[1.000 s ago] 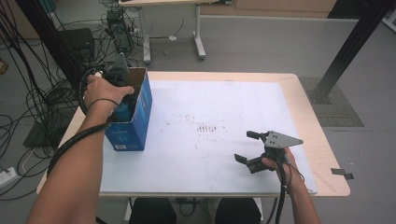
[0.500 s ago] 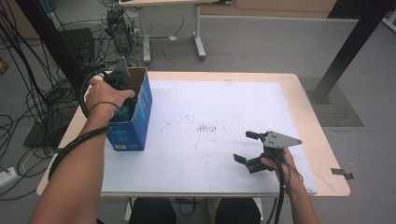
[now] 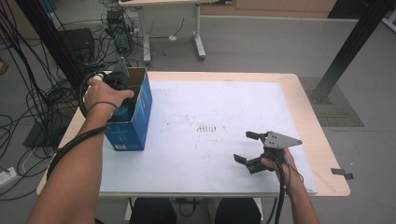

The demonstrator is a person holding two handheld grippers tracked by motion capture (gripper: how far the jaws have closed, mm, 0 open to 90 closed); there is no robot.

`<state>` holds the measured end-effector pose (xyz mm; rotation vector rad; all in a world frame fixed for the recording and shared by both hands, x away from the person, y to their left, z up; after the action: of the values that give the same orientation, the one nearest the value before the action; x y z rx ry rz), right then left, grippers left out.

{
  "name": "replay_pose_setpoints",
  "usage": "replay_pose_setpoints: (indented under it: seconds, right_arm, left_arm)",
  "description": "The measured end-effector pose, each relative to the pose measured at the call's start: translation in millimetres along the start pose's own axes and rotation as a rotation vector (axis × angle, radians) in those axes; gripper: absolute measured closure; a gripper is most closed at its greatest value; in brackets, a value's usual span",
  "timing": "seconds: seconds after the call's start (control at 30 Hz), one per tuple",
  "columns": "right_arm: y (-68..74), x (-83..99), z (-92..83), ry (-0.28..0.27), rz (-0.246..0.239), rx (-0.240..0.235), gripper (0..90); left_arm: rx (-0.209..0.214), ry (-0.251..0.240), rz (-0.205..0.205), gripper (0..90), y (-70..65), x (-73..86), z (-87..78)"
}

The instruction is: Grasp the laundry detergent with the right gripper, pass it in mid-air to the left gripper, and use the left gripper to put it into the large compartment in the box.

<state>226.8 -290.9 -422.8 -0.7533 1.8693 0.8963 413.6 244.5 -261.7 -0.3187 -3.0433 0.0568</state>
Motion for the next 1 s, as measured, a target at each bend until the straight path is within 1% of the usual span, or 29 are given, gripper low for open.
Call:
replay_pose_setpoints:
  seconds: [0.2,0.23,0.27,0.3,0.33,1.0]
  right_arm:
    - [-0.1,-0.1,0.9,0.002,0.000,0.000,2.2]
    - [-0.1,-0.1,1.0,0.002,0.000,0.000,2.2]
    - [-0.3,0.0,1.1,0.002,0.001,-0.001,2.2]
    - [-0.3,-0.1,1.2,0.002,0.001,-0.002,2.2]
    - [-0.4,0.0,1.4,0.002,0.000,-0.001,2.2]
    - [-2.4,2.5,1.8,-0.002,0.007,-0.002,2.2]
  left_arm:
    - [0.004,0.004,0.003,37.6,1.0,-0.2,0.0]
    - [0.004,0.006,0.010,37.5,2.0,-0.3,-0.2]
    - [0.008,0.004,0.003,37.5,1.9,-0.1,-0.1]
    - [0.006,0.005,0.012,37.5,2.4,-0.2,-0.2]
    - [0.007,0.004,0.004,37.5,1.9,0.0,0.0]
    - [0.011,0.007,0.000,37.5,2.8,-0.8,0.1]
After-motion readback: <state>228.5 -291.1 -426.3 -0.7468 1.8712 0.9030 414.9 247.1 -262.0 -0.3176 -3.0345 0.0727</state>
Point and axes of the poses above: each handheld gripper's, and its own axes: z roughly forward along the jaws, x roughly out of its underside, y roughly to its left, the point moved 7 cm from there along z, roughly forward along the jaws, and after that the axes turned 12 degrees about z, right-handed, at the moved point
